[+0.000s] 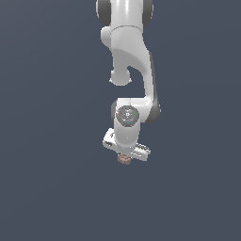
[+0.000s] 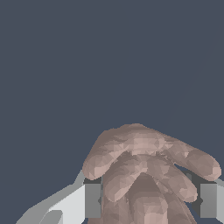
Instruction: Pick up the object and move it to a goal position.
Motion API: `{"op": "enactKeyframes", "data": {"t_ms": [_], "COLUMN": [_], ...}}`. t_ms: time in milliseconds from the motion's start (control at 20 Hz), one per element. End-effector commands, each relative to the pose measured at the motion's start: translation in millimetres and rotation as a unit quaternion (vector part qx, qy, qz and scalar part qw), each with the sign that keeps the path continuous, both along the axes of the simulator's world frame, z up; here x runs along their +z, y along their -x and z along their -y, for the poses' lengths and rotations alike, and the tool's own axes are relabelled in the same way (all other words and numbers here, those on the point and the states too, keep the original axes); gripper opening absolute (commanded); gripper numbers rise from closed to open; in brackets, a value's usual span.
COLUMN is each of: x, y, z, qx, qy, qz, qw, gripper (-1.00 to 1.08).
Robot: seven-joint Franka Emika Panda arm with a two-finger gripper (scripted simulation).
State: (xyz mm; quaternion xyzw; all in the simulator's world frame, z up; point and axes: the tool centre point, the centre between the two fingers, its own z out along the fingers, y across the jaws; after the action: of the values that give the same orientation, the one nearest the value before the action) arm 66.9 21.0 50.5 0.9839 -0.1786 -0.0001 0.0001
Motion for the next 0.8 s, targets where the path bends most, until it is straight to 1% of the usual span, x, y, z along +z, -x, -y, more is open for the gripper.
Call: {"op": "enactKeyframes", "data": {"t_ms": [0, 450, 750], "x": [-0.1, 1.2, 20.1], "y": [-0.2, 0.0, 1.6], "z": [-0.1, 0.2, 4.4], "qx": [0.000, 0.000, 0.000], "qy": [0.000, 0.000, 0.000], "qz": [0.000, 0.000, 0.000], "qw": [1.0000, 1.0000, 1.0000], "gripper": [-1.00, -1.00, -1.00]}}
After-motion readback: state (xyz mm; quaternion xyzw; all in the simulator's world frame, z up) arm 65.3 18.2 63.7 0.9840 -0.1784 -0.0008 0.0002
